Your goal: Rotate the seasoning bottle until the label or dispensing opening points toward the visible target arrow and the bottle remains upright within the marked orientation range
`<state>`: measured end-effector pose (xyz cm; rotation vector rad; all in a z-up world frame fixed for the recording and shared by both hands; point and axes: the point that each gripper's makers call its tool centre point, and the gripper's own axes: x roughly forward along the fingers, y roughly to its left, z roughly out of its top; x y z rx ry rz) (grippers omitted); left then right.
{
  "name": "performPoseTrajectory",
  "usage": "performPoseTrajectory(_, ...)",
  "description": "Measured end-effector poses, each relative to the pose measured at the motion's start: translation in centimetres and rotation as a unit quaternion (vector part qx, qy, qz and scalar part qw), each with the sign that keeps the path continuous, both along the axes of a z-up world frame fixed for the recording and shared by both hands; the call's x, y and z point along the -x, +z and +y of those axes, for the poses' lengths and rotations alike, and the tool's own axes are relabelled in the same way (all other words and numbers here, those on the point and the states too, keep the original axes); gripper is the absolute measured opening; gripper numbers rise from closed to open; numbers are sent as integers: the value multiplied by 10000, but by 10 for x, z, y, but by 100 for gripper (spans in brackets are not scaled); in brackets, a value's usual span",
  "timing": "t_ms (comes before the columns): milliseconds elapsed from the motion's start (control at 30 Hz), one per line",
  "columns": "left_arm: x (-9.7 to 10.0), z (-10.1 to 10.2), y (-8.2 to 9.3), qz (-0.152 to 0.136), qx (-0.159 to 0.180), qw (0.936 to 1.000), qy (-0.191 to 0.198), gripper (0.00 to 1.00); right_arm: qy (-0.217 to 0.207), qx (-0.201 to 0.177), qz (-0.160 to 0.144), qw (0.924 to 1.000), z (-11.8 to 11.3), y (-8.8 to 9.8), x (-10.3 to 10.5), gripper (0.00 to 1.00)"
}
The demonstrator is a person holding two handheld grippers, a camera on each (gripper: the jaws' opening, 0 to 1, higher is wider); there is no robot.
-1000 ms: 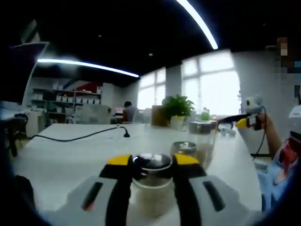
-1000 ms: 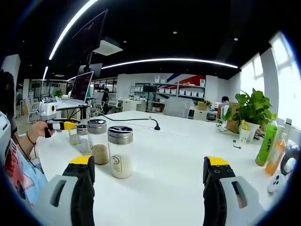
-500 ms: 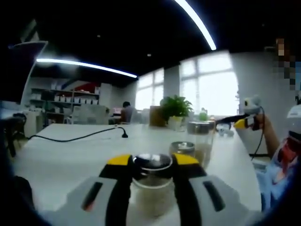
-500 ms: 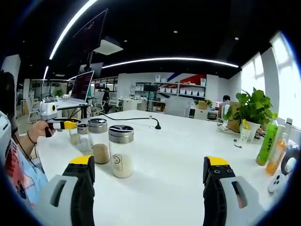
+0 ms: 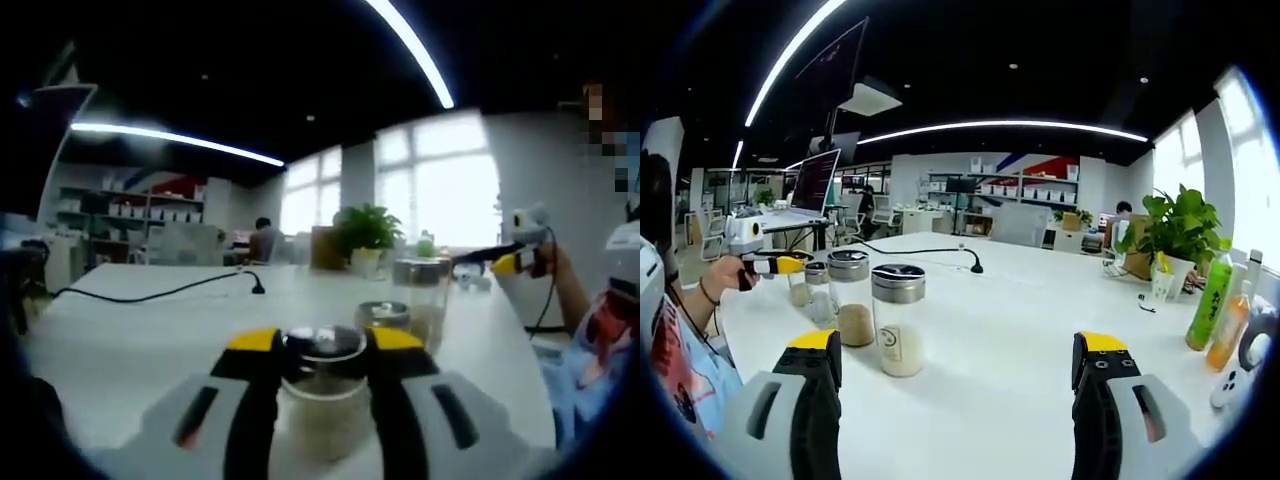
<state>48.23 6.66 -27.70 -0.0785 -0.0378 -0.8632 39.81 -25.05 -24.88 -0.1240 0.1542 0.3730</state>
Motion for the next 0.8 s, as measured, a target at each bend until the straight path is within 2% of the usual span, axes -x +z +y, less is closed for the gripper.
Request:
performPoseTrajectory(167,-2,2,0,80,23,9999,96,36,-5,3,5,10000,0,0,0,99)
performPoseTrajectory(200,-3,4,0,102,15,9999,138,40,-3,6,4,10000,0,0,0,99)
performPoseTrajectory(300,-1,13,14,-80,118,9996,260,51,-5,16,-1,10000,0,0,0,99)
performPoseTrajectory(333,0,15,18,-112,146,9995,274,52,-6,15,3,10000,0,0,0,99)
performPoseTrajectory(467,3,19,26,-165,201,9990,354,51,7,8,34,10000,0,-1,0,99)
performPoseTrajectory(800,9,14,29,-120,111,9994,311,49,12,16,37,10000,0,-1,-1,99)
